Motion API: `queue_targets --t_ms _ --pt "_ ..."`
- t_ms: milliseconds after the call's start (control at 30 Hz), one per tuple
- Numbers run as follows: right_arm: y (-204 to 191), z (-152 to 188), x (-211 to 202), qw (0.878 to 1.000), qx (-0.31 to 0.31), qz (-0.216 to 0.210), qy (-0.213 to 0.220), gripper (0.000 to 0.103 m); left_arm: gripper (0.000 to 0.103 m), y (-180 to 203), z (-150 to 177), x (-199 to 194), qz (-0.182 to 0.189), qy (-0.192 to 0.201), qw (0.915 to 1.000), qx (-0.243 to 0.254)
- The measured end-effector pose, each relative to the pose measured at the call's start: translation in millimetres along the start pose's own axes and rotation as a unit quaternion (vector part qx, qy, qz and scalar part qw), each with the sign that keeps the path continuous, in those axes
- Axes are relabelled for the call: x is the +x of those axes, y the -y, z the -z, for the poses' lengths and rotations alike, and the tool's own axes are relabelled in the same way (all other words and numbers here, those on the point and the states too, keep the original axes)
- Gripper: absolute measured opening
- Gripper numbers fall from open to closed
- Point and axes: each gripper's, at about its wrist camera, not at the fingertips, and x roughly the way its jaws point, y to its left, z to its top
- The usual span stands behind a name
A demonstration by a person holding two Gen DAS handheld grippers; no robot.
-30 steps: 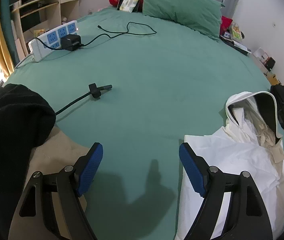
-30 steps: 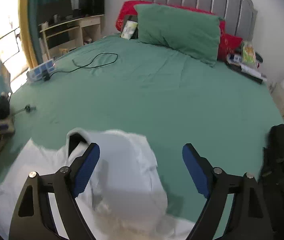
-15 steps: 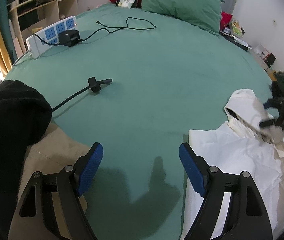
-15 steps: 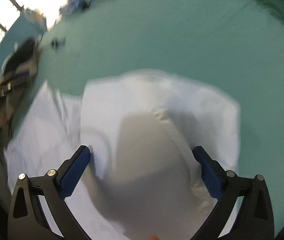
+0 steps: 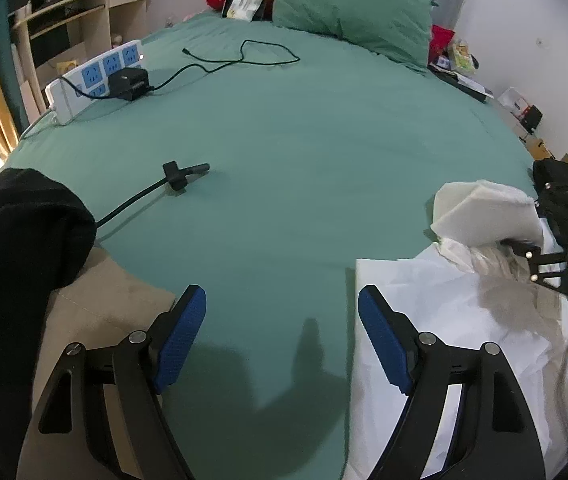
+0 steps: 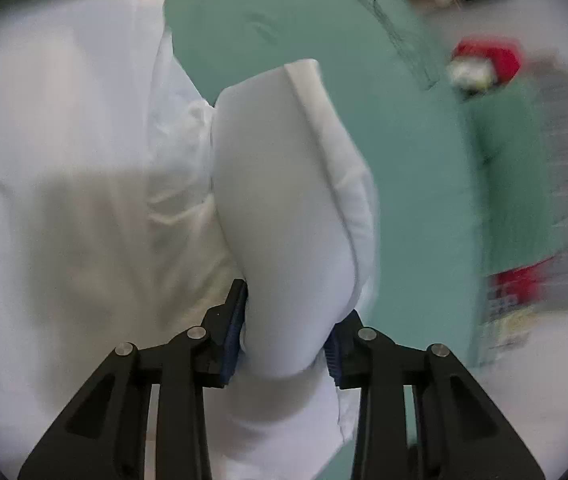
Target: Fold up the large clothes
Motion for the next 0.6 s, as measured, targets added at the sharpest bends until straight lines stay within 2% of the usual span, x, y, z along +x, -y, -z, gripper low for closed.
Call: queue_targets --t_ms 67,100,167,233,300,400,500,600 --pt "-30 -2 -6 0.994 -0.031 0.103 0.002 0.033 0.082 4 1 -3 0.002 0.003 1.0 0.003" --pt "-41 -1 -7 0.991 -0.033 0.131 0.001 0.033 0.082 7 1 -6 0.004 0.006 1.0 0.005" --pt "-64 2 -13 0.986 -0.02 0.168 0.007 0.034 0.082 12 3 -11 0.006 0.009 0.9999 0.01" --pt "-82 6 -18 0.983 0.005 0.182 0.011 0.039 0.082 18 6 -16 0.007 0.014 0.9997 0.016" --pt "-99 15 -27 0.982 0.029 0.186 0.021 0.041 0.082 25 10 -21 0.011 0.016 0.9995 0.024" --pt "-118 19 -45 0.983 0.056 0.172 0.033 0.052 0.082 37 16 -29 0.014 0.019 0.9989 0.04" --pt "-134 26 -59 0.986 0.079 0.142 0.035 0.052 0.082 53 23 -37 0.022 0.023 0.998 0.055" --pt "-132 45 -70 0.983 0.126 0.125 0.034 0.052 0.082 68 31 -41 0.043 0.022 0.9971 0.059"
